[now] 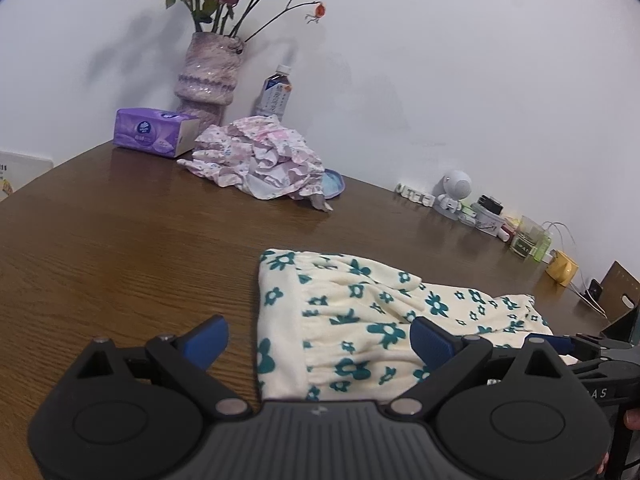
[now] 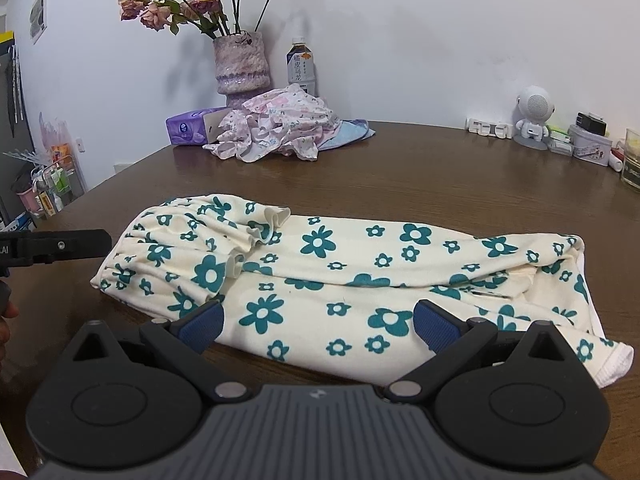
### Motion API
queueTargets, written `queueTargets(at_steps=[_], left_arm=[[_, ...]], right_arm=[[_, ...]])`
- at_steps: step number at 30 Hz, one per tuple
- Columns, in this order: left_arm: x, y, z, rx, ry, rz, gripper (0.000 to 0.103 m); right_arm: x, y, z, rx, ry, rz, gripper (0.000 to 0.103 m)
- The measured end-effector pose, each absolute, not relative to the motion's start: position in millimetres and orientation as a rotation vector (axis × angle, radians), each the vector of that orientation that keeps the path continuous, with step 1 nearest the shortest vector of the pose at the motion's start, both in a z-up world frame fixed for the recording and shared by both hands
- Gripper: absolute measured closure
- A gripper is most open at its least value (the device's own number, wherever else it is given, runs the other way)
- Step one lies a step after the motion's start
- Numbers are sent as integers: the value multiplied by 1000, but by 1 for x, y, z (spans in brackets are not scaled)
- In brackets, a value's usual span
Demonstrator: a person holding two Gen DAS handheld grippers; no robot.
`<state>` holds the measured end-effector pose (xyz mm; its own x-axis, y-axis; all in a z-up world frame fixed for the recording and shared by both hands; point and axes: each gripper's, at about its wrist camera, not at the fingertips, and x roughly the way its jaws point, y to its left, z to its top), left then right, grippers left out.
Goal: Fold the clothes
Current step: 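Close the left tool on the strip end while the right tool approaches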
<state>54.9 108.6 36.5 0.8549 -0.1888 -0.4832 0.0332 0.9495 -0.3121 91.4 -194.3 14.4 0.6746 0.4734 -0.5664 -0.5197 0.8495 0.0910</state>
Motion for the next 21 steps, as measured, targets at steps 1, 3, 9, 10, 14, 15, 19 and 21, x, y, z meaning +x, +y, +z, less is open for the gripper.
queueTargets(at_steps=[1, 3, 9, 10, 14, 15, 19, 21], left_arm=[[57, 110, 36, -307, 540, -114, 5], [61, 115, 35, -323, 552, -106, 6], [76, 127, 33, -387, 581, -120, 10], [79, 129, 33, -398, 587, -123, 12], [93, 134, 27, -441, 621, -109, 20], [96, 135, 25, -450, 628, -105, 22], [102, 138, 20, -489, 643, -115, 35], [105, 138, 18, -516, 646, -128, 38]], right_arm=[[93, -193, 14, -81, 615, 561, 0], [97, -192, 14, -81, 616, 564, 0], [112, -189, 18, -62, 604, 589, 2], [114, -187, 19, -64, 600, 600, 4], [124, -178, 22, -88, 593, 641, 21], [127, -176, 22, -91, 596, 648, 27], [134, -176, 19, -82, 614, 662, 27], [137, -180, 17, -77, 624, 657, 27]])
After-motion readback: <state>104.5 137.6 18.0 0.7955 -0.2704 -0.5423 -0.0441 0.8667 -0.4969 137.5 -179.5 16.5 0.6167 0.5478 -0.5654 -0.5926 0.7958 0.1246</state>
